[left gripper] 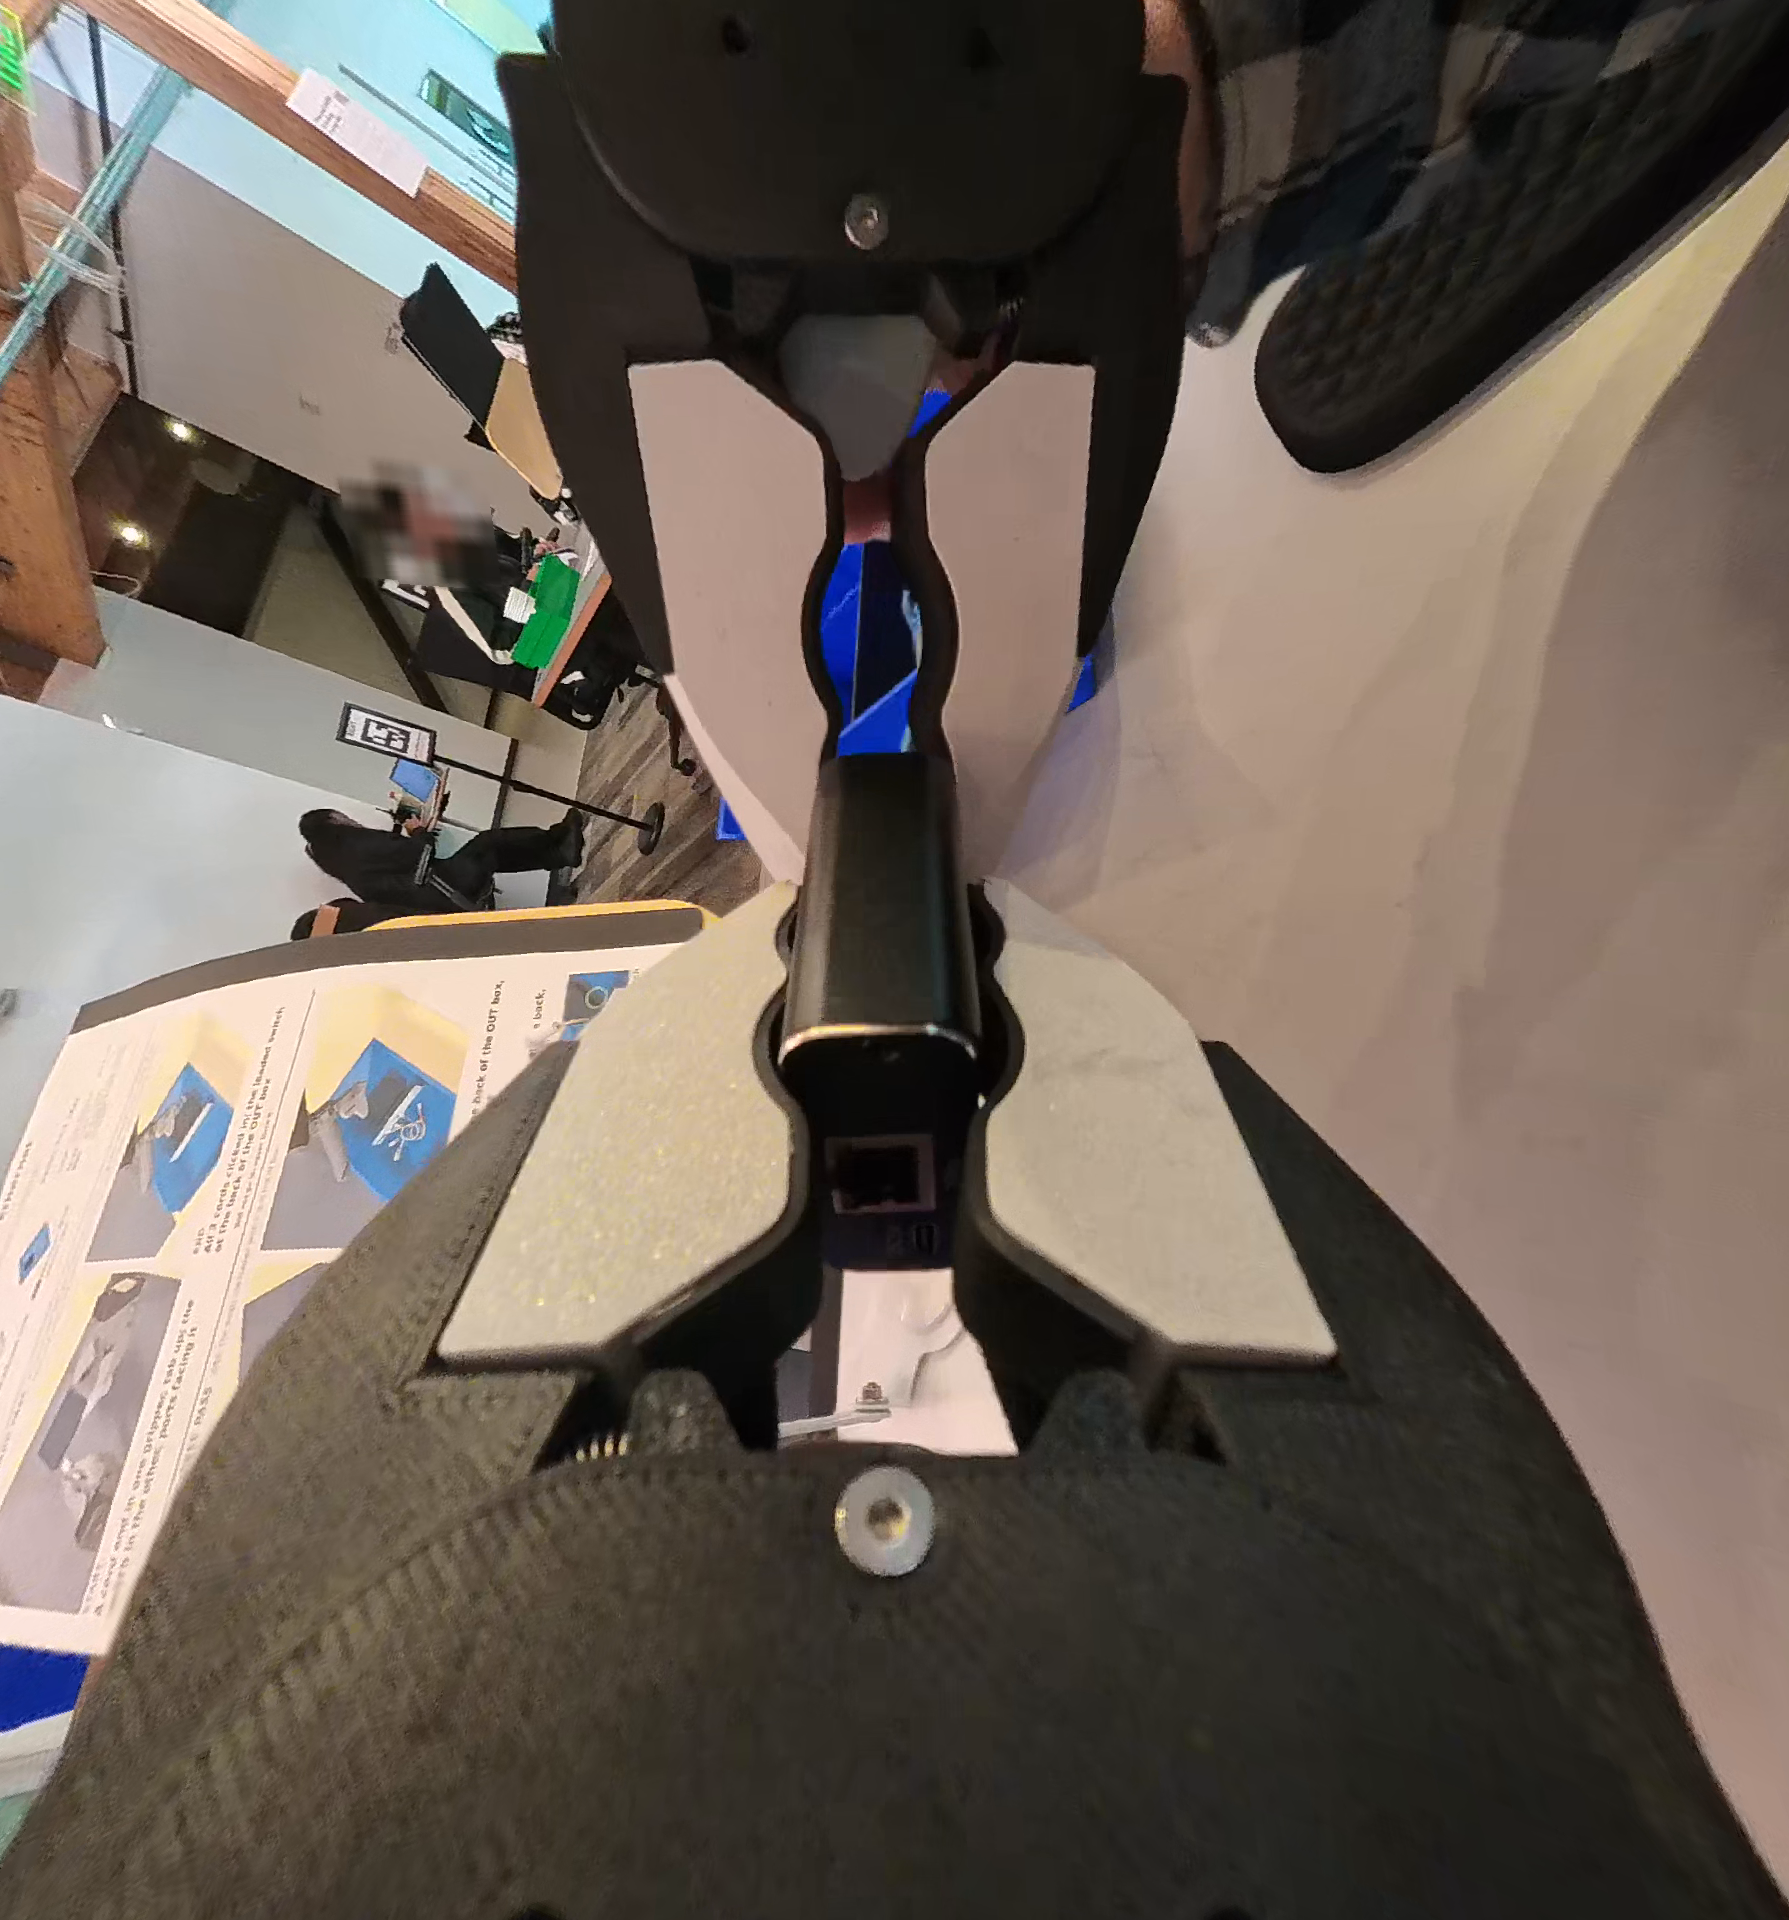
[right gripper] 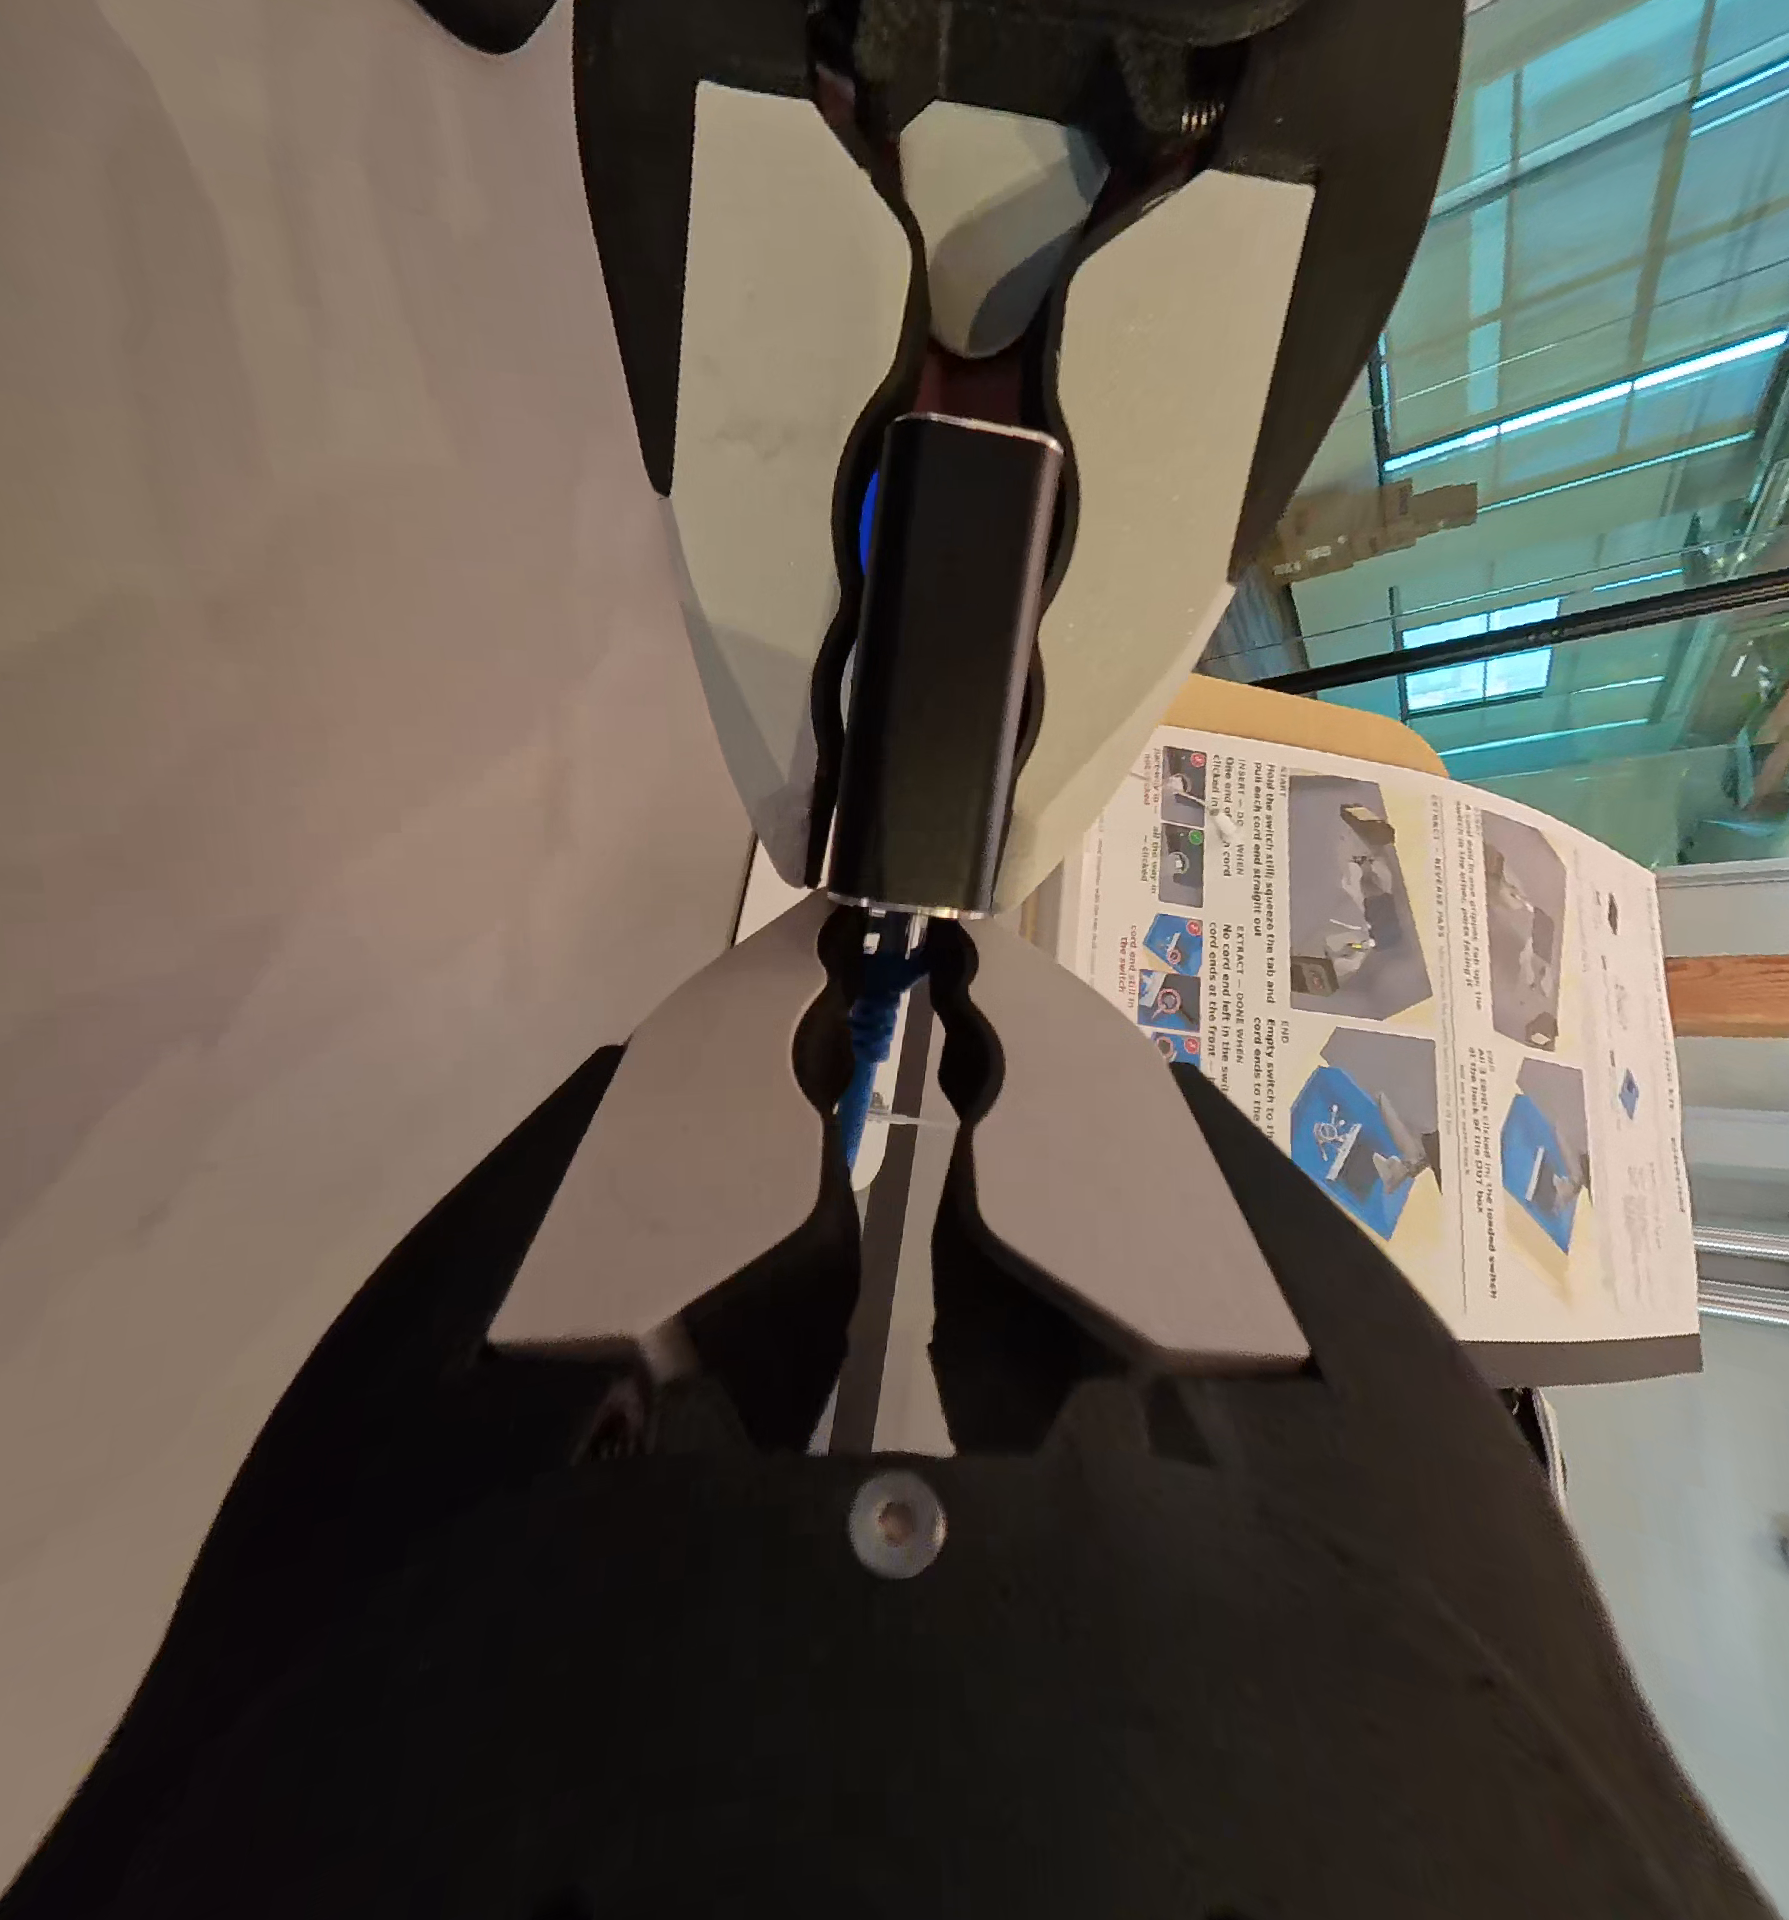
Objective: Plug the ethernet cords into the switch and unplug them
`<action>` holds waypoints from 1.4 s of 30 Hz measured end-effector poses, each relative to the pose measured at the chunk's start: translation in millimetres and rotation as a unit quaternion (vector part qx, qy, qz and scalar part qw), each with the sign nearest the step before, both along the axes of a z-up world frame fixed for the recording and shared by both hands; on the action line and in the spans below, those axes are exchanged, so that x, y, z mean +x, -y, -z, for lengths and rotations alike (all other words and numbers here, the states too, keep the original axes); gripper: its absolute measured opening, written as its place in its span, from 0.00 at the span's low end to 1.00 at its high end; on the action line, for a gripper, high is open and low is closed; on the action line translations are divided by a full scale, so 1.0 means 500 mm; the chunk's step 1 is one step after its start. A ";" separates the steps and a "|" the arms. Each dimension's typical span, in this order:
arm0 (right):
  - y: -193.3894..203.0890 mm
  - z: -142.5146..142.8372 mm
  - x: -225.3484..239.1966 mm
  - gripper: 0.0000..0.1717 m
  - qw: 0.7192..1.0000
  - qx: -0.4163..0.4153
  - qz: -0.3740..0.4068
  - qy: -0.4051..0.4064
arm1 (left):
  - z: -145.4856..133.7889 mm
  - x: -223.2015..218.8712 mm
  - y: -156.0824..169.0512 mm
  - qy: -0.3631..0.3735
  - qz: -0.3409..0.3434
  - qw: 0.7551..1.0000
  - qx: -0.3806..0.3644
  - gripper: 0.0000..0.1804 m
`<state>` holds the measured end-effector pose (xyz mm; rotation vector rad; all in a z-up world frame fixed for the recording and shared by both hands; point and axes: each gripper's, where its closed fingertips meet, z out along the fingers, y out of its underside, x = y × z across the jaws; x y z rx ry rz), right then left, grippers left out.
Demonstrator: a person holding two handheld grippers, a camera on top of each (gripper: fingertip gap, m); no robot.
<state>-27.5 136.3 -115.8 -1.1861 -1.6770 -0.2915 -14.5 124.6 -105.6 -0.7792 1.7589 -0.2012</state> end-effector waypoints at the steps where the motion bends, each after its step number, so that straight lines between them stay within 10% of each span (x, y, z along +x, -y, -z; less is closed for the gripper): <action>1: 0.000 0.001 0.002 0.07 1.000 -0.002 0.002 0.003 | 0.001 0.002 -0.001 0.000 -0.002 1.000 0.001 0.15; 22: 0.000 0.031 0.105 0.08 0.989 0.020 0.119 0.080 | 0.054 0.069 -0.003 -0.029 -0.087 0.996 -0.009 0.14; 42: 0.045 0.002 0.099 0.07 0.997 -0.022 0.072 -0.011 | 0.038 0.079 0.028 -0.009 -0.009 1.000 -0.008 0.15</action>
